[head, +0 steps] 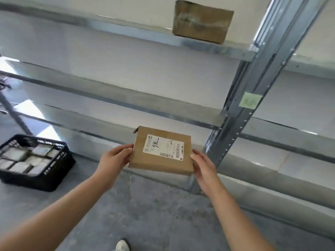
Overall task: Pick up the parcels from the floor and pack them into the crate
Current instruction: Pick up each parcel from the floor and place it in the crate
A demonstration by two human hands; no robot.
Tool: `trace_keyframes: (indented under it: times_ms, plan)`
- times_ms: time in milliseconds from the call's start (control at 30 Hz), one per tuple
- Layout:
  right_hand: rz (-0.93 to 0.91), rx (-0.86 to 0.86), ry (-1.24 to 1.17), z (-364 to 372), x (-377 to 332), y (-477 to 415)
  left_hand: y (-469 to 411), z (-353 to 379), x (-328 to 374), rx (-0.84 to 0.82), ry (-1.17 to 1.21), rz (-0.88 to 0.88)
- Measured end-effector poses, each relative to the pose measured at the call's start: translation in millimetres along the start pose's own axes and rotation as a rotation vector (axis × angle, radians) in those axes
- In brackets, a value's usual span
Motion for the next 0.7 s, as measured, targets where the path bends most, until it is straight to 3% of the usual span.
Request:
trace_keyframes:
  times_ms: [333, 500, 700]
  plan:
    - [-0.037, -0.424, 0.194, 258.5, -9.5, -2.4, 18.5, -207.5, 91.9, 0.293, 0.032, 0.193]
    - [0.018, -0.507, 0.284, 384.4, 22.6, -17.1, -3.0, -315.8, 105.5, 0.428, 0.069, 0.195]
    - [0.075, -0.46, 0.415, 493.5, 101.9, -43.9, -29.6, -420.8, 92.8, 0.597, 0.089, 0.158]
Point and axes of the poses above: each hand's wrist, its own y-axis away from the middle knuckle, its own z-axis out of the palm, x = y × z, the point moved 6 cm from there along -y, towards the middle knuckle, and after that the axes turned 9 degrees about y, right-handed, at the moved point
